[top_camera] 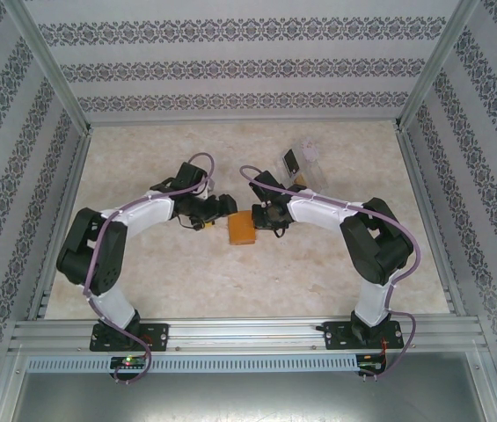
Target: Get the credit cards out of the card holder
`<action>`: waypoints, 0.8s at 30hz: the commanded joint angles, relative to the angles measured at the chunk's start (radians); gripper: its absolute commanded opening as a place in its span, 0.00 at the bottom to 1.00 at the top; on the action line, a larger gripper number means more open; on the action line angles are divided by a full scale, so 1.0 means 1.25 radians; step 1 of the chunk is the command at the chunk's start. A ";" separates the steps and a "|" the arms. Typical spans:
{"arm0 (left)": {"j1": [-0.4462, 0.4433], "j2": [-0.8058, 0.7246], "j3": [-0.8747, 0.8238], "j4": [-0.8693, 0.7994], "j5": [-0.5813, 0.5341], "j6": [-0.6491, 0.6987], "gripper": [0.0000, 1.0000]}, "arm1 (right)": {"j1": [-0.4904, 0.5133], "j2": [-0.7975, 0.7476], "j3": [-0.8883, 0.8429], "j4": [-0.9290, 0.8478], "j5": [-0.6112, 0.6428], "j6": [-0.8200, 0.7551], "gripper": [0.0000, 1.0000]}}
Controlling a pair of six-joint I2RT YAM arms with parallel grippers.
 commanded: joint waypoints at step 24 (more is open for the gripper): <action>0.129 -0.260 -0.063 -0.103 -0.087 -0.049 0.99 | 0.125 -0.068 0.072 0.163 -0.071 -0.030 0.08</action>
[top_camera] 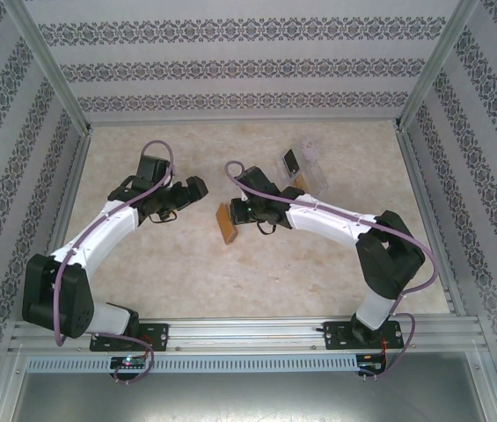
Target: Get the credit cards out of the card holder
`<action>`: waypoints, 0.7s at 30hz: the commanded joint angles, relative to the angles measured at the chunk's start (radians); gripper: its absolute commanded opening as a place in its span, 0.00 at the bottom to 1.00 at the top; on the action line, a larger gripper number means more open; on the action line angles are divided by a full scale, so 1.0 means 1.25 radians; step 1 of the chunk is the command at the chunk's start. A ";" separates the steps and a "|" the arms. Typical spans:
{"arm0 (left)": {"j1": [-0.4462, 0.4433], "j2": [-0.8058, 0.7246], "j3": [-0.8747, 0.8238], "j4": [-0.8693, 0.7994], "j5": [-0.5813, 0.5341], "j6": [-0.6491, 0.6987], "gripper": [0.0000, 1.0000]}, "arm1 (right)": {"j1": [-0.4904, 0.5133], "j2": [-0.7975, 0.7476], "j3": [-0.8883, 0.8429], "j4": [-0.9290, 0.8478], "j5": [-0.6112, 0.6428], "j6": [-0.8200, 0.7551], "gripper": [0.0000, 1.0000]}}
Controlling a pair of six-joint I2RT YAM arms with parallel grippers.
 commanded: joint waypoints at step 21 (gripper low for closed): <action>0.034 0.087 -0.026 0.106 0.160 -0.103 1.00 | 0.025 -0.018 -0.026 0.003 0.101 0.094 0.08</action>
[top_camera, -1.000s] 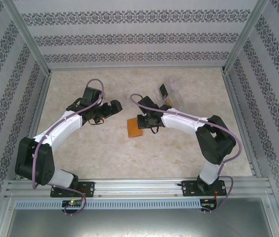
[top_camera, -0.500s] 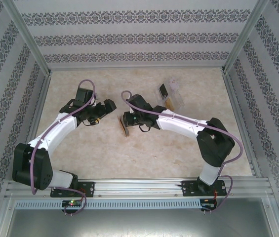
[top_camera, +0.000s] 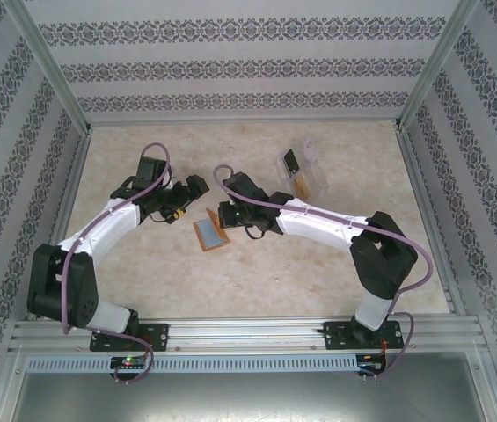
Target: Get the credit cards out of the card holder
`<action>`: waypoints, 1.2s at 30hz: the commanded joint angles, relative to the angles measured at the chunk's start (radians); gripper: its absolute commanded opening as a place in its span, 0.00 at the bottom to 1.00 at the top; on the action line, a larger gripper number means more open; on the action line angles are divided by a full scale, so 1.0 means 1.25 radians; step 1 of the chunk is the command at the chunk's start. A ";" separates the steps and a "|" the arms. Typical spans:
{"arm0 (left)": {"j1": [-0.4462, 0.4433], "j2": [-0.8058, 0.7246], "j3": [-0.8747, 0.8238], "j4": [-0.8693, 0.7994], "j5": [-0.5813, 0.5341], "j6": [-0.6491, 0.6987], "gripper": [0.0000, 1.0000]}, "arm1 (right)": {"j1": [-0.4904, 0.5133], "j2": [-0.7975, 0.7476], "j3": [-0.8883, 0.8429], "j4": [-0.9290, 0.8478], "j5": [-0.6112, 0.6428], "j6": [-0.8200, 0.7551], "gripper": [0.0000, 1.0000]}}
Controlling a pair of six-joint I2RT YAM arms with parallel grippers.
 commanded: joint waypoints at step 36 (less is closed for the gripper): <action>-0.141 0.370 0.180 0.001 0.166 0.092 0.16 | -0.121 -0.034 -0.140 0.013 0.025 0.057 0.18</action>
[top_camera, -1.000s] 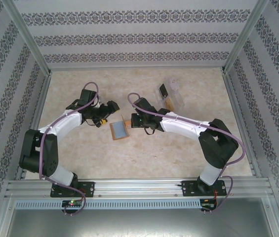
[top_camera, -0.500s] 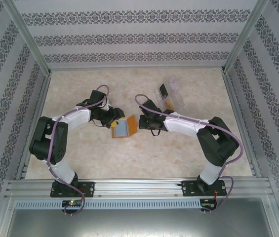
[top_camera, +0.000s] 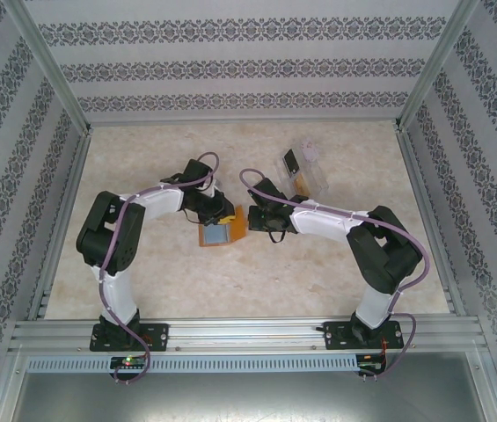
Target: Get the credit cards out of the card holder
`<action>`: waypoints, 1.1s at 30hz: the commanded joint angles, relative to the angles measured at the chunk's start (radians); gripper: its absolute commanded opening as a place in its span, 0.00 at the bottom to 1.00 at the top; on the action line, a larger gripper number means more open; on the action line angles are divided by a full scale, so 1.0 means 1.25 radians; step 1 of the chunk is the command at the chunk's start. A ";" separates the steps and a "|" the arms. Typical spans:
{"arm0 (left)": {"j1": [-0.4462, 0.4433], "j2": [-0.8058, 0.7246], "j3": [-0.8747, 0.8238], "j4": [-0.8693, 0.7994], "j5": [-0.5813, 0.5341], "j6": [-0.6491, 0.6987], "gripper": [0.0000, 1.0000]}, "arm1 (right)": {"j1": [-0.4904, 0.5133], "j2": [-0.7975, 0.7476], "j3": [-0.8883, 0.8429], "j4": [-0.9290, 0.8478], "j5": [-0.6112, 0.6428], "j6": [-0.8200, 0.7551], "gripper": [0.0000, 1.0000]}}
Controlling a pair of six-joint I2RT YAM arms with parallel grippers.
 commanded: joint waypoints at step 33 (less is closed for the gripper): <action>0.100 -0.138 -0.047 -0.126 -0.112 0.073 0.36 | 0.041 0.101 0.018 0.070 -0.078 0.037 0.21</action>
